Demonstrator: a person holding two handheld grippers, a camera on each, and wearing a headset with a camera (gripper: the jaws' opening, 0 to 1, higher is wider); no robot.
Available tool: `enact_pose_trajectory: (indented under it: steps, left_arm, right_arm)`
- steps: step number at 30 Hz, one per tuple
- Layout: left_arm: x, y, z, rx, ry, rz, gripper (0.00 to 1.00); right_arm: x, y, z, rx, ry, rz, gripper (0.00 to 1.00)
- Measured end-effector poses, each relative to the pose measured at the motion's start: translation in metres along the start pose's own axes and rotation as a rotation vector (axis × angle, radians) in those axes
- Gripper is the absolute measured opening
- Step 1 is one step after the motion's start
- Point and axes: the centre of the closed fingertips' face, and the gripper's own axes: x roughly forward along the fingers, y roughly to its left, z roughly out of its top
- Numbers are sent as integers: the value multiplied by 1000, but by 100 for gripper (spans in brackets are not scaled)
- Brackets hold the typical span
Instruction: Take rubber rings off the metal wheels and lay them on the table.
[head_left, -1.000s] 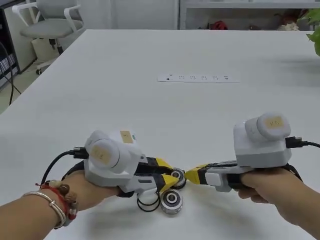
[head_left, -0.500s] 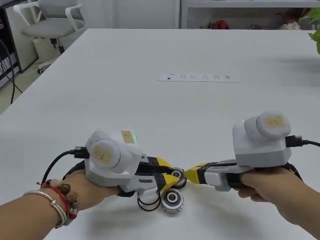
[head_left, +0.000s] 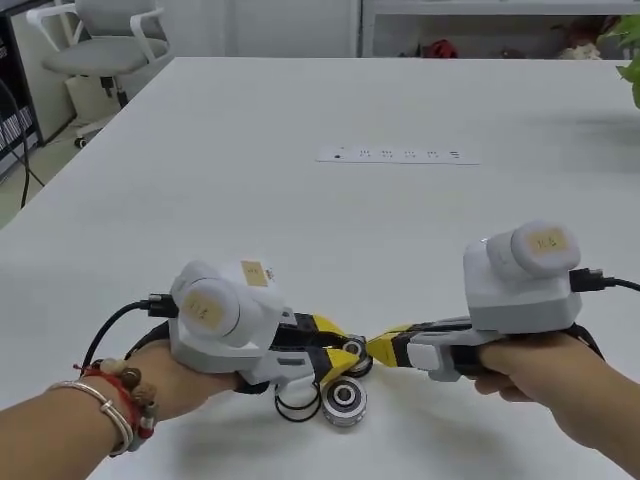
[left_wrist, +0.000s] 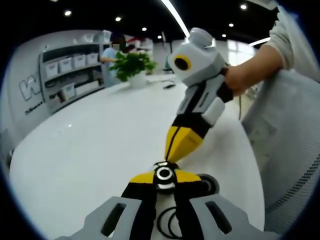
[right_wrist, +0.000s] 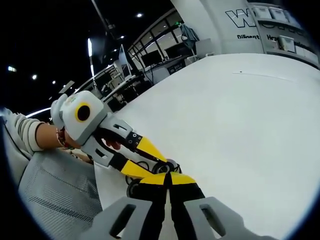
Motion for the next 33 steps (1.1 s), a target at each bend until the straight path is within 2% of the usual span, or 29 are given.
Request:
enact_pose_trajectory:
  steps: [7, 14, 15, 16, 17, 18, 19, 21, 24, 28, 33]
  left_arm:
    - [0, -1, 1, -2, -2, 1, 13]
    - [0, -1, 1, -1, -2, 1, 13]
    - [0, 0, 1, -1, -2, 1, 13]
    - [0, 0, 1, -1, -2, 2, 13]
    - [0, 0, 1, -4, -3, 2, 13]
    - [0, 0, 1, -6, -5, 3, 13]
    - [0, 0, 1, -8, -6, 3, 13]
    - [0, 1, 1, -10, -8, 5, 14]
    - [0, 1, 0, -15, -8, 9, 14]
    - [1, 2, 2, -44, 0, 8, 14]
    - [1, 1, 1, -44, 15, 6, 14]
  right_arm:
    - [0, 1, 1, -1, -1, 5, 0]
    - [1, 9, 6, -10, -17, 32, 0]
    - [1, 13, 10, -5, -39, 57, 0]
    - [0, 18, 20, 8, -91, 85, 0]
    - [-2, 14, 20, 37, -77, 75, 0]
    - [-2, 10, 18, 35, -54, 55, 0]
    - [-3, 3, 14, -7, -48, 18, 0]
    - [-3, 4, 8, 20, -33, 31, 0]
    - [-5, 0, 8, 50, -42, 22, 0]
    - [-4, 1, 7, 43, -35, 17, 0]
    - [-3, -1, 6, 43, -30, 17, 0]
